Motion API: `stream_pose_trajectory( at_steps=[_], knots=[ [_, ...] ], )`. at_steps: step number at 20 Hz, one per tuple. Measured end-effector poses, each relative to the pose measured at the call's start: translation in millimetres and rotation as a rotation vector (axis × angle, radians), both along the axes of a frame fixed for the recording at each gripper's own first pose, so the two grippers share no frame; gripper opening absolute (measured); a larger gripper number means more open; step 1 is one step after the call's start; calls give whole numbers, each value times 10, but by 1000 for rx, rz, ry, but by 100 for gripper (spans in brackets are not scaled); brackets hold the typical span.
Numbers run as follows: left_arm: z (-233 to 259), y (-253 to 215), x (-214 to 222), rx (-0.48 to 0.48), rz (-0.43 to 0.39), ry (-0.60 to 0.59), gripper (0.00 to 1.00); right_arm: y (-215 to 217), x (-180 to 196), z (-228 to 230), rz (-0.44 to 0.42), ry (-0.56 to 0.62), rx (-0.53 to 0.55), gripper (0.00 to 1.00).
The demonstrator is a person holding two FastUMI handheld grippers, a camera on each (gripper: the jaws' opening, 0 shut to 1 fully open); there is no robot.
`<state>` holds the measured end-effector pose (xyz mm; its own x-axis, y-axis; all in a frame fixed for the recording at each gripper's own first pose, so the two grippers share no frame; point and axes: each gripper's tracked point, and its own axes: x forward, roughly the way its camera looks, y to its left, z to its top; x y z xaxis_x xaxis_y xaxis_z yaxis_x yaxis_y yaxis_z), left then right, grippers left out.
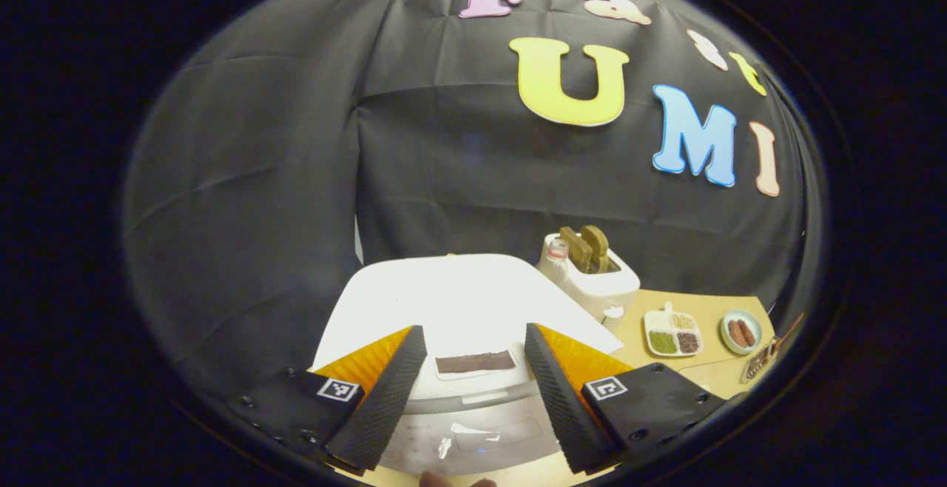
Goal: Close the left gripper, press the button to open the rice cooker; take a wooden spoon from the chopstick holder with the right hand, scoop a spoonful of rice and pour it into the rice cooker, then put the wooden spoon back into the chopstick holder.
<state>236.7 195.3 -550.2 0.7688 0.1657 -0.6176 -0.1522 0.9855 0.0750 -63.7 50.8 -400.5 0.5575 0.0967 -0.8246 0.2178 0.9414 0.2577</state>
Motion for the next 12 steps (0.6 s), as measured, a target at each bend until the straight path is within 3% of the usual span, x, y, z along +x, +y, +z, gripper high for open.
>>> stream_pose_trajectory(
  at_steps=[1,3,4,9,12],
  knots=[
    [-172,-8,-110,-3,12,58,95,31,-12,-6,10,3,1,96],
    [-55,-17,-47,32,-28,-18,96,47,-18,-2,15,0,1,96],
    [-77,-17,-96,31,-29,0,94,50,-25,-9,17,0,4,96],
    [13,-79,-205,-22,-52,22,98,-40,-77,-19,-7,1,16,97],
    [354,-130,-224,-18,-59,-20,100,-159,-13,66,-14,-33,12,96]
  ],
)
